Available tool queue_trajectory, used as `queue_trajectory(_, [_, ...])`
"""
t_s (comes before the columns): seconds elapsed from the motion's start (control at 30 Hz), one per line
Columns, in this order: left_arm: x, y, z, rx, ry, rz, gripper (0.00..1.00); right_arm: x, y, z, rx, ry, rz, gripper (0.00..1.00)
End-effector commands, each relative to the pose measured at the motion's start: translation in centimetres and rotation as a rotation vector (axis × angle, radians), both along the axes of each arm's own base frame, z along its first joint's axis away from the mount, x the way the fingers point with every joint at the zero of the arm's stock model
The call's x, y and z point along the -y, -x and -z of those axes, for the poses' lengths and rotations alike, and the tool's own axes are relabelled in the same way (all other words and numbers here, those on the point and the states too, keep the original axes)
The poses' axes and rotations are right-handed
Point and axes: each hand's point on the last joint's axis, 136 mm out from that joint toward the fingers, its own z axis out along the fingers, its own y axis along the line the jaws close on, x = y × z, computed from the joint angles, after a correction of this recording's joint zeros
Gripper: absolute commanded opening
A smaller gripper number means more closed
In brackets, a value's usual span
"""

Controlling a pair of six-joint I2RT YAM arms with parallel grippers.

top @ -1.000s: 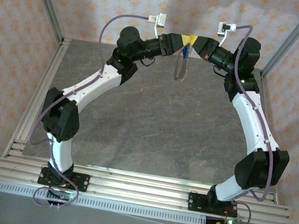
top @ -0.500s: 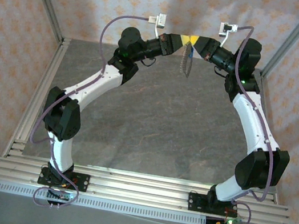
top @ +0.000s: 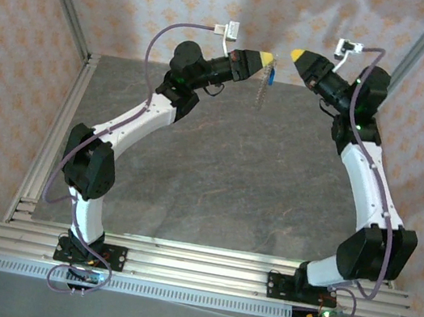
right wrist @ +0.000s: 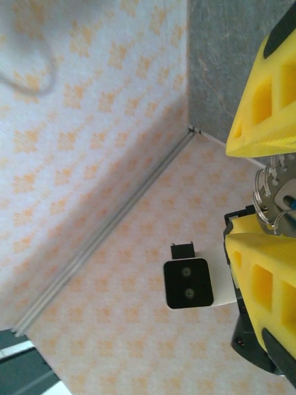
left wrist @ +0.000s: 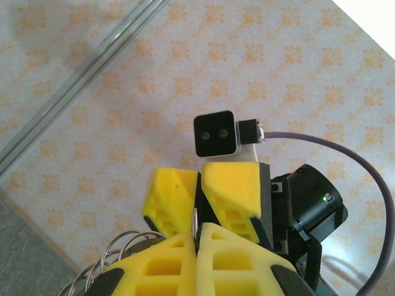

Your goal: Put the keys on the keyring

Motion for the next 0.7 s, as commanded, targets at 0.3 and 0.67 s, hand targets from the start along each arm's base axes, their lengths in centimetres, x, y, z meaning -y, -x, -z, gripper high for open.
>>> queue_trajectory(0.3, [-0.6, 1.8, -3.2, 0.103, 0.067, 0.022, 0.00, 2.2, 2.9, 1.5, 0.038, 0.062, 0.220, 0.43])
queue_trajectory(0.67, [-0.6, 1.8, -3.3, 0.100, 0.069, 0.021, 0.00, -2.1, 5.2, 3.9, 0.059, 0.227, 0.175, 0.47])
